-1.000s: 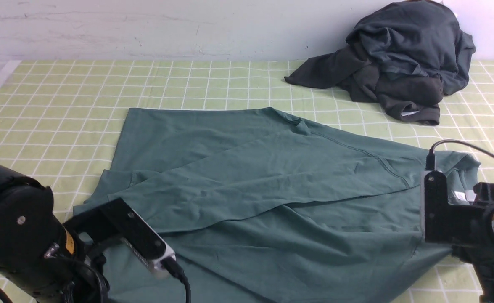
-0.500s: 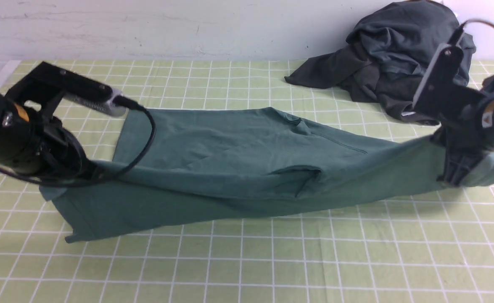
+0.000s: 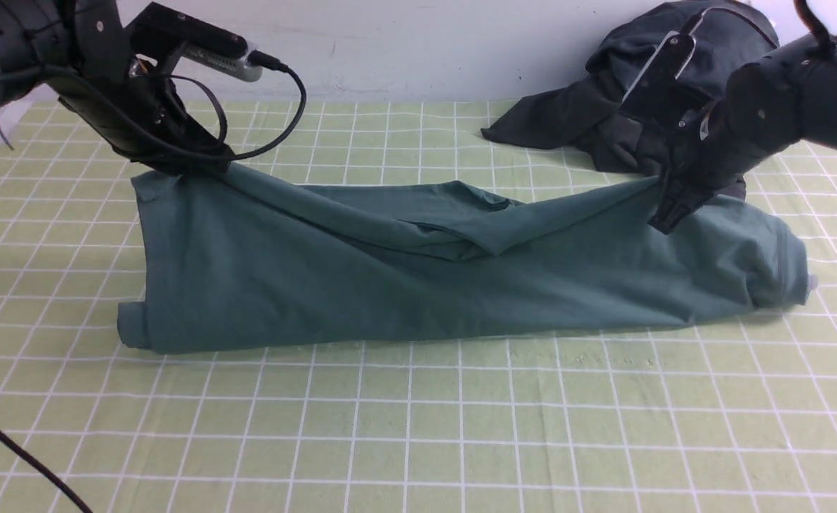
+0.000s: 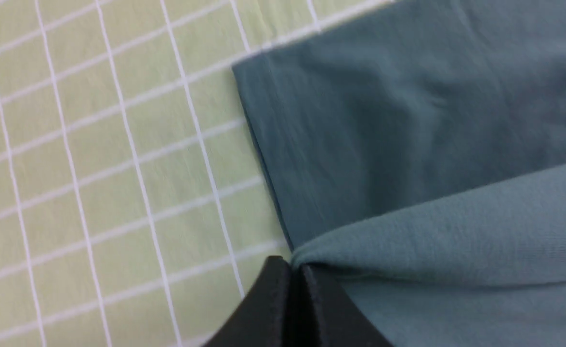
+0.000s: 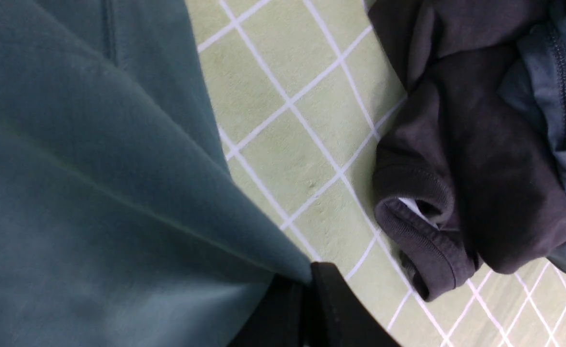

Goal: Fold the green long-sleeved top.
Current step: Use both arms to drag the lower edge of the fabric forward and fold it over the upper edge

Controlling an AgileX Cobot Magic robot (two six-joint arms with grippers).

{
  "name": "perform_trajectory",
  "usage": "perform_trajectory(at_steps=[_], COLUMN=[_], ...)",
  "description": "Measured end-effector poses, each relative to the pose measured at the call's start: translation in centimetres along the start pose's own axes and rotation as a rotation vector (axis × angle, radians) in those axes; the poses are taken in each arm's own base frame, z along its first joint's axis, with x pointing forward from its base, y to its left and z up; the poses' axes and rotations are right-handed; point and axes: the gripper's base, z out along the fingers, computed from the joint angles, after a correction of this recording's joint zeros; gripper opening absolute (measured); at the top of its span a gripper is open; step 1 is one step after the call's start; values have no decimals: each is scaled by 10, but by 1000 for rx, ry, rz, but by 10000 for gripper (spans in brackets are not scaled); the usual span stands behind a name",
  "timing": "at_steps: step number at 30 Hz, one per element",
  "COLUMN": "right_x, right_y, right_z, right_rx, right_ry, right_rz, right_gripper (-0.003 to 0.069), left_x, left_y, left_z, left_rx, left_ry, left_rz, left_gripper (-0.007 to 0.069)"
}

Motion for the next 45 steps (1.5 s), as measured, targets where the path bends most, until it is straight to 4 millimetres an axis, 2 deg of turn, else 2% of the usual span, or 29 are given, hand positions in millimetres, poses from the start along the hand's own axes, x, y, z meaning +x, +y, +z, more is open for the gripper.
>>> perform_trajectory(at_steps=[4, 5, 6, 12, 14, 15, 19, 21, 22, 23, 25, 28, 29, 31, 32, 33, 36, 37, 38, 39, 40, 41, 42, 45], right_x=[-1, -1, 0, 11, 15, 18, 19, 17, 16, 14, 6, -5, -13, -25, -36, -44, -62, -64, -65, -66, -65, -66, -65, -70], right_y=[-8, -9, -10, -12, -12, -13, -18, -22, -23, -28, -36, -39, -36, -24, -10, 3, 44, 56, 60, 79, 87, 87, 93, 87], right_z=[29, 30, 41, 72, 77, 79, 77, 71, 68, 57, 38, 17, 8, 1, 3, 8, 32, 43, 45, 64, 73, 73, 83, 94], right_rx=[6, 6, 6, 0, -4, -7, -3, 0, 3, 7, 13, -10, -53, -147, -225, -287, -431, -459, -463, -497, -503, -501, -495, -368], right_ry=[14, 15, 22, 32, 42, 45, 41, 41, 39, 39, 17, -30, -63, -106, -134, -161, -214, -215, -220, -219, -217, -221, -230, -307], right_rz=[105, 110, 142, 294, 339, 359, 399, 419, 424, 436, 462, 502, 528, 524, 484, 456, 356, 324, 305, 259, 236, 232, 227, 248], right_gripper=[-3, -3, -3, 4, 27, 62, 196, 264, 275, 308, 321, 301, 262, 174, 94, 50, -1, -7, -9, -13, -14, -15, -15, -15], left_x=[-16, -17, -19, -14, -10, -9, -9, -12, -12, -16, -22, -26, -29, -30, -29, -28, -23, -22, -21, -19, -18, -18, -18, -18], left_y=[4, 5, 5, 5, 4, 3, 3, 5, 5, 7, 9, 8, 4, -5, -15, -23, -44, -49, -51, -59, -62, -62, -64, -65], left_z=[38, 37, 51, 96, 108, 112, 115, 109, 107, 98, 77, 55, 44, 36, 36, 39, 52, 55, 57, 61, 62, 62, 61, 61], left_rx=[-38, -41, -52, -93, -97, -99, -103, -107, -108, -111, -103, -76, -48, 7, 59, 98, 199, 222, 234, 272, 289, 292, 307, 324], left_ry=[-30, -35, -33, -21, -17, -16, -31, -45, -45, -54, -58, -51, -41, -16, 10, 30, 74, 85, 91, 113, 121, 122, 126, 120], left_rz=[29, 30, 44, 60, 51, 38, -16, -47, -57, -86, -150, -208, -227, -225, -220, -210, -173, -163, -163, -141, -132, -130, -119, -107], left_gripper=[-1, -1, -1, 11, 45, 81, 266, 351, 376, 415, 449, 435, 397, 320, 256, 199, 48, 28, 24, 4, -2, -3, -4, -4])
